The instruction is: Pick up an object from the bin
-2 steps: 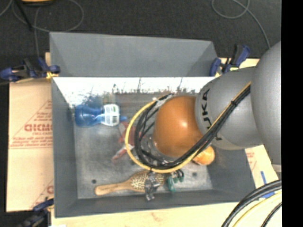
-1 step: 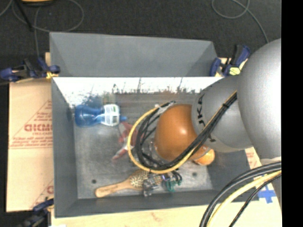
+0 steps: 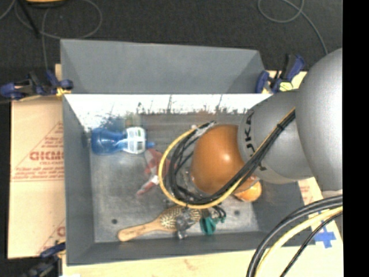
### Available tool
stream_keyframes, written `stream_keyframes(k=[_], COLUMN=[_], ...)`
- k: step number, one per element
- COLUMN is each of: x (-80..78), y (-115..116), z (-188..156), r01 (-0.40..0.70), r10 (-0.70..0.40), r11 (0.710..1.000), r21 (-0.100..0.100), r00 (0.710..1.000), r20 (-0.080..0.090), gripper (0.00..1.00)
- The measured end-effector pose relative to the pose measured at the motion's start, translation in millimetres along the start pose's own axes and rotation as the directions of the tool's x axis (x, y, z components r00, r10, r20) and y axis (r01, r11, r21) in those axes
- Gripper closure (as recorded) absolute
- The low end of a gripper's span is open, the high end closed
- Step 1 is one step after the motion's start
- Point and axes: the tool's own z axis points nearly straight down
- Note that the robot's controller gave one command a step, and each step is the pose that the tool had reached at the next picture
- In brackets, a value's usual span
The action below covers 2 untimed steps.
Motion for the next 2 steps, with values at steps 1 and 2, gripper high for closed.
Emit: stream_keyframes(k=[1, 2], x=[0.0, -0.2], y=[0.0, 0.0], z=[0.0, -1.5], r01=[0.0, -0.001], r10=[0.0, 0.001], r11=[1.0, 1.0], r21=[0.0, 0.0], r00=[1.0, 1.0], r20=[0.0, -0.002], gripper=[1.0, 1.0])
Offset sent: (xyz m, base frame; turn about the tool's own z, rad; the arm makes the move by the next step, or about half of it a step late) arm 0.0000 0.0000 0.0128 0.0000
